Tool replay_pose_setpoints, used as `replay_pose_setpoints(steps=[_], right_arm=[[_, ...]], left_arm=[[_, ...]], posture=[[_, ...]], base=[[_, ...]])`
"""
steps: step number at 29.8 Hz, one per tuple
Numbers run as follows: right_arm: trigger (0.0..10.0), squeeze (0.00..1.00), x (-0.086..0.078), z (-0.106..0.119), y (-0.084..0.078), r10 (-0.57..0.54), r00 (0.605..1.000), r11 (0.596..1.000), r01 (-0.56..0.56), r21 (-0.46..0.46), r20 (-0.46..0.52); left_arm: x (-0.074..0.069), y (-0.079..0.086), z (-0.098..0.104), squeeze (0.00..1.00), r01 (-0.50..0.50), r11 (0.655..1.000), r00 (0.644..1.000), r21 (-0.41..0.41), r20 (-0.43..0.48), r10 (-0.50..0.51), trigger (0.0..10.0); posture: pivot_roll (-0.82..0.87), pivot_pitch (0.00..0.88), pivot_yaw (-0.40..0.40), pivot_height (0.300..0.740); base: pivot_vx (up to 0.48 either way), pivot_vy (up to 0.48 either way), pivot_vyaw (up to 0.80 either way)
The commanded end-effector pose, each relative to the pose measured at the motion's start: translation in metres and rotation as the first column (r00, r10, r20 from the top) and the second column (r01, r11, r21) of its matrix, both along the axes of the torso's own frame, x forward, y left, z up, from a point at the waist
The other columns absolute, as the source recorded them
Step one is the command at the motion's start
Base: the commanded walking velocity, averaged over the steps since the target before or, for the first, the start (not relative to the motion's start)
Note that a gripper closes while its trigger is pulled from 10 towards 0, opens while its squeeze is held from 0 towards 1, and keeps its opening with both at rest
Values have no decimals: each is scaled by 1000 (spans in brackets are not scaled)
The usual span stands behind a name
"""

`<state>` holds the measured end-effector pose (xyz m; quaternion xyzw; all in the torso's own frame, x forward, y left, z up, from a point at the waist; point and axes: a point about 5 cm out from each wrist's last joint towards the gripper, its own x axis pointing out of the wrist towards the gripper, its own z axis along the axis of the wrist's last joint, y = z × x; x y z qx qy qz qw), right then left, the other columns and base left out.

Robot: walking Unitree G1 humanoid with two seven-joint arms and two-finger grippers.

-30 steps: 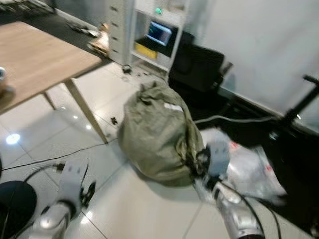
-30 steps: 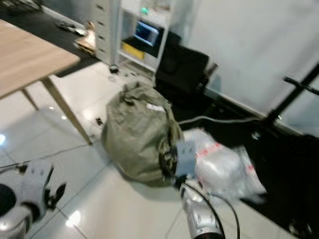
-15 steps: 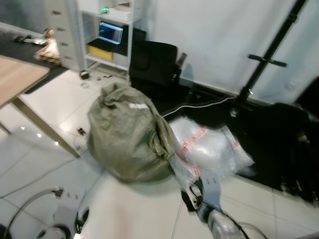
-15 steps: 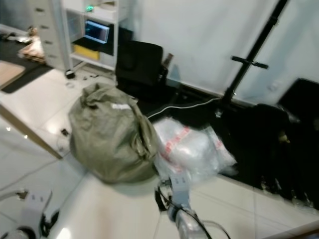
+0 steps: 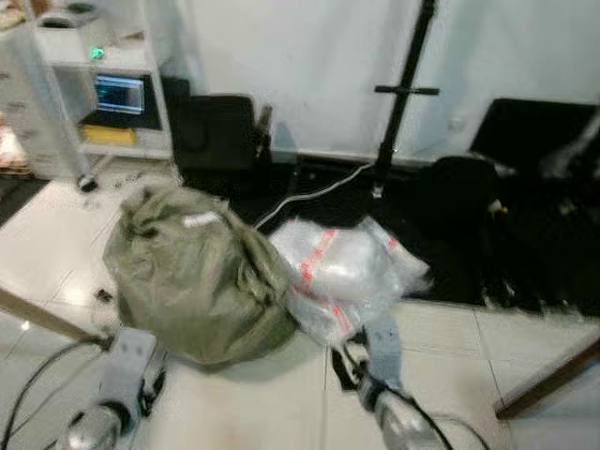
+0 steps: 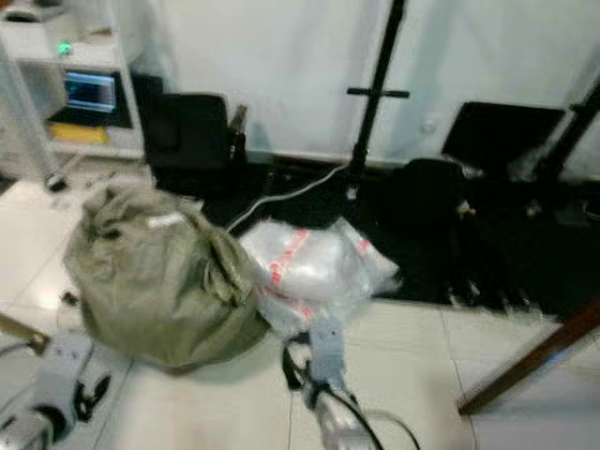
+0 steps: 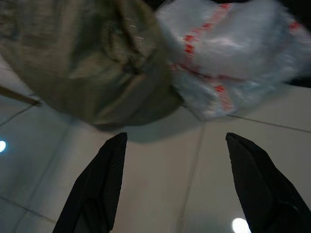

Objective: Setting the table

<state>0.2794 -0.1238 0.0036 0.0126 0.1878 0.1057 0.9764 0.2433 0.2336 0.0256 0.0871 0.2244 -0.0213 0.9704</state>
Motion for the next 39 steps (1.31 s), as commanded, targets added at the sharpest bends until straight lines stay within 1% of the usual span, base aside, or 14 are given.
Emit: replay_pose_setpoints(steps=[1,6,10,18,27,30,32,34,39], right_arm=[[10000,0,0,-1,0,3,1000,1000,-3,-10,5],[10000,0,2,-1,-3,13,1000,1000,-13,-27,12],[10000,0,3,0,-4,34,999,998,-33,-55,18],[10000,0,4,-1,-10,18,1000,998,-16,-61,22],[10000,0,5,3,-12,-9,998,999,11,-31,54],[10000,0,9,7,-15,-22,997,1000,23,-21,70],[10000,0,15,13,-18,-47,994,999,48,-4,94],[10000,0,16,15,-19,-52,994,999,53,0,99],[10000,0,24,26,-19,-76,987,997,73,29,144]], left_arm=[[-6,-1,-7,0,7,1000,1000,-22,-21,-8,10000],[-2,-5,-8,0,2,1000,1000,-25,-2,-2,10000],[0,-3,-8,0,-32,998,999,-51,17,33,10000],[0,-4,-11,0,-27,998,1000,-58,9,28,10000],[7,-7,-8,0,-18,998,999,-67,28,20,10000],[10,-6,-5,0,-20,997,999,-71,40,23,10000],[15,-7,2,0,-13,996,998,-86,64,18,10000],[16,-7,3,0,-7,996,998,-91,68,14,10000],[20,-10,8,0,9,997,996,-77,94,-2,10000]], posture=[[22,0,95,740],[25,0,60,740],[21,0,43,740],[14,0,47,740],[4,0,48,740],[5,0,48,740],[5,0,48,740],[5,0,49,740],[4,0,49,740]], base=[[0,0,-800],[0,0,-800],[0,0,-800],[0,0,-800],[0,0,-800],[0,0,-800],[0,0,-800],[0,0,-800],[0,0,-800]])
